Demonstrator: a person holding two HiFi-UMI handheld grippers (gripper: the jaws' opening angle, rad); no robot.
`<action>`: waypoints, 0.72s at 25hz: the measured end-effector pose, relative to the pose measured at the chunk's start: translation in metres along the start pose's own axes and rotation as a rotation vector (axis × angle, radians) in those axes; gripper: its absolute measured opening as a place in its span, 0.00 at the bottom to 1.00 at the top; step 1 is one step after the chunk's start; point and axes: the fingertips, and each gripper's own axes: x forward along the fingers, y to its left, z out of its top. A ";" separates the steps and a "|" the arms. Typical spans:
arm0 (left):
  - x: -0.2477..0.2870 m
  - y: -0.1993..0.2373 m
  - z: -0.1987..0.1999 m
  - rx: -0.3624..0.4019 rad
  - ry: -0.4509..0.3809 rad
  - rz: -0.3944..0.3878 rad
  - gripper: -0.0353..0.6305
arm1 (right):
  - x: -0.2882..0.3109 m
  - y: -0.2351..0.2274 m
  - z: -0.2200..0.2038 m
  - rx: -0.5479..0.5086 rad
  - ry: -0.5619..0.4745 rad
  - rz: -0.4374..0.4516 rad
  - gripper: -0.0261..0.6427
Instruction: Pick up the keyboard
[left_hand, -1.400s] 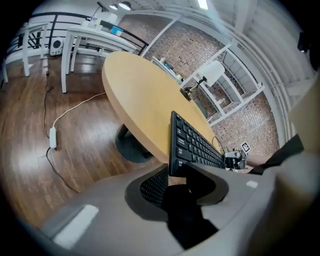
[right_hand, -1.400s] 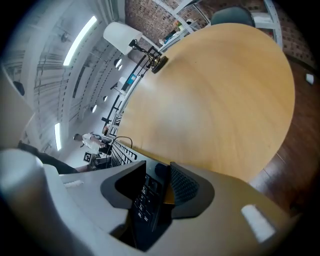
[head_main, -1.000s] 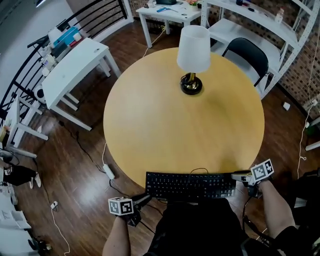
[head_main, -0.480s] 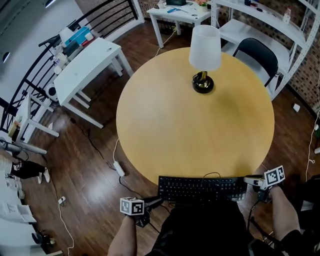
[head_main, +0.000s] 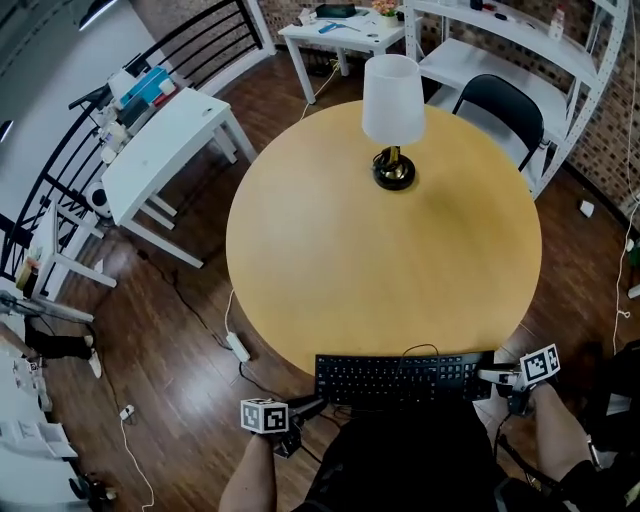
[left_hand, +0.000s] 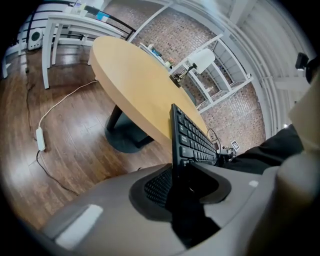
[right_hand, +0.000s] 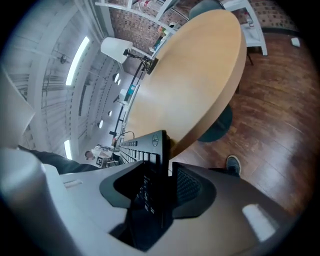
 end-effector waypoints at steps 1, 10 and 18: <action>0.004 -0.004 0.001 0.014 -0.003 0.006 0.55 | -0.005 -0.002 0.001 -0.011 -0.005 -0.001 0.26; -0.034 -0.021 0.055 0.131 -0.163 -0.010 0.54 | -0.018 0.040 0.044 -0.091 -0.077 0.065 0.24; -0.074 -0.054 0.144 0.230 -0.338 0.023 0.54 | -0.031 0.092 0.134 -0.232 -0.149 0.120 0.24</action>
